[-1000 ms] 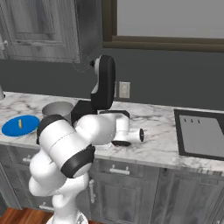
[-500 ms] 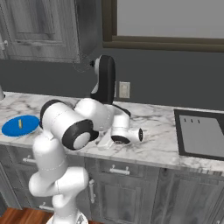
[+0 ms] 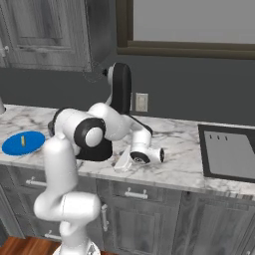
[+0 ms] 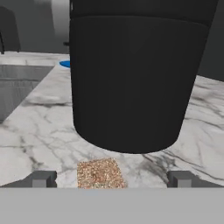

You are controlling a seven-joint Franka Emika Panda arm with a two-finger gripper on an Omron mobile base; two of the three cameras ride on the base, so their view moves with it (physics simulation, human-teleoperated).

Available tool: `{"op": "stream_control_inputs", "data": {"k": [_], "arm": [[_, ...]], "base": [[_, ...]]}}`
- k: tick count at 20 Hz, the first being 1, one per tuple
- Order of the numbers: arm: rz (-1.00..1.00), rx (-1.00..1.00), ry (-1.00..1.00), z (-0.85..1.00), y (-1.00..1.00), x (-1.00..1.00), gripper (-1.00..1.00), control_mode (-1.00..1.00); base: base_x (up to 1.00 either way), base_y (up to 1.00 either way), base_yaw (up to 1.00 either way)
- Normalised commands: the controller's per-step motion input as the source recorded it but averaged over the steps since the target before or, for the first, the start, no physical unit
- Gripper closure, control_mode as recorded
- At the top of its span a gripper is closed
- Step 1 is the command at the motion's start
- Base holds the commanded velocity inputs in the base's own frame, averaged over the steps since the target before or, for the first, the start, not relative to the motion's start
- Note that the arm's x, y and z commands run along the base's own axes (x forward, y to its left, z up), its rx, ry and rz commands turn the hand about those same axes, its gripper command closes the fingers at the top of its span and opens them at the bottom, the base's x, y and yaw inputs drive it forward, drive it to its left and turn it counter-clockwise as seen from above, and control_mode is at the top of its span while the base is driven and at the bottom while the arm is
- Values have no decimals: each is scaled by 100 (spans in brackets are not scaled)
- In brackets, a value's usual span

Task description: Add butter and sugar cubes to the stand mixer bowl and then turn on the stand mixer to begin making frosting.

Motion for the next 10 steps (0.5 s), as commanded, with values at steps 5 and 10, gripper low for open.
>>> {"op": "stream_control_inputs", "data": {"k": [5, 10], "arm": [[4, 0, 3, -27, 0, 34, -100, -100], [3, 0, 1, -29, 3, 7, 100, -100]], "base": [[0, 0, 0], [0, 0, 0]]}}
